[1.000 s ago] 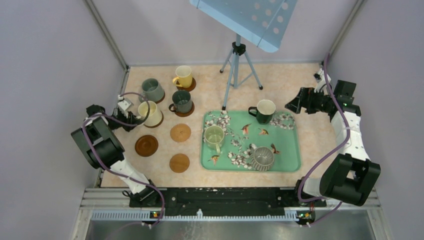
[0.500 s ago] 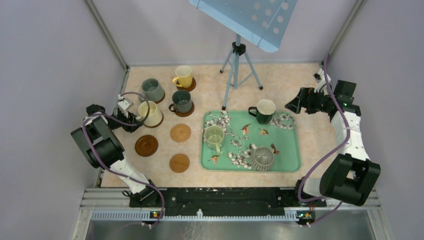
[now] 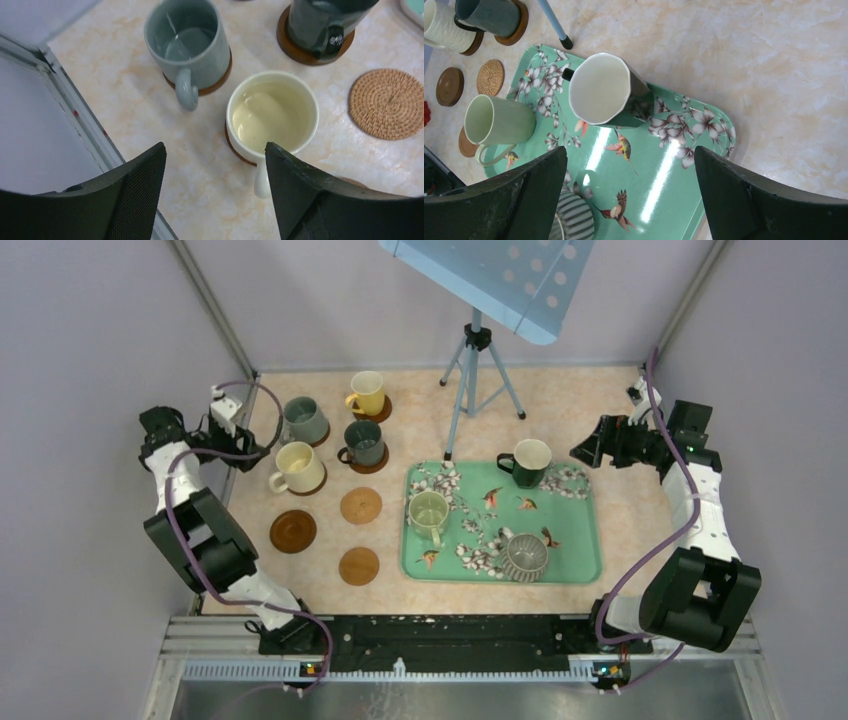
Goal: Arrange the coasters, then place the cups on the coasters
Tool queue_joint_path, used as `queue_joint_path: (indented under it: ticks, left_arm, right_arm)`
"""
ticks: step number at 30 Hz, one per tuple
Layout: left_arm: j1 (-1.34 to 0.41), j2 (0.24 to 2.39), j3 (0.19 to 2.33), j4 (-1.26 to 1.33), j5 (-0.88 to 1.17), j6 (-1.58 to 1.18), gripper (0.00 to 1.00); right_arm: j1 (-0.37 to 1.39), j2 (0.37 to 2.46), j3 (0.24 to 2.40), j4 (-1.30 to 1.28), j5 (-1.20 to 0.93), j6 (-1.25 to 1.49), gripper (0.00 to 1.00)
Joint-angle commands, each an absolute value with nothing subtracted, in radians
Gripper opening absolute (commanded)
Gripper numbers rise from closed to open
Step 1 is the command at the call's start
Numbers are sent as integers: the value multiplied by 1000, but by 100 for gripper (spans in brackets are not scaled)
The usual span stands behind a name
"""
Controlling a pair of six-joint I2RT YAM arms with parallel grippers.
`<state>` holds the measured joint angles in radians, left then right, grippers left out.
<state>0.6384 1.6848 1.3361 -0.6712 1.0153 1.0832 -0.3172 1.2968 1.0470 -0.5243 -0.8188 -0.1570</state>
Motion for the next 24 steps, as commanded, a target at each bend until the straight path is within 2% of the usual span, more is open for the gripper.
queue_joint_path:
  ticks: [1, 7, 13, 18, 24]
  left_arm:
    - [541, 1589, 1423, -738, 983, 965, 78]
    - [242, 1467, 1378, -730, 813, 830, 79]
    - [-142, 1390, 1338, -718, 782, 821, 79]
    - [-461, 1469, 1406, -817, 710, 1010, 80]
    - [-738, 1654, 1538, -881, 600, 1156, 78]
  right_arm:
    - [-321, 1281, 1045, -513, -844, -176, 96]
    - [-321, 1263, 1033, -512, -813, -184, 96]
    - [-321, 1259, 1037, -520, -807, -197, 96]
    - [-319, 1258, 1044, -520, -802, -188, 96]
    - [-319, 1253, 1048, -517, -801, -175, 96]
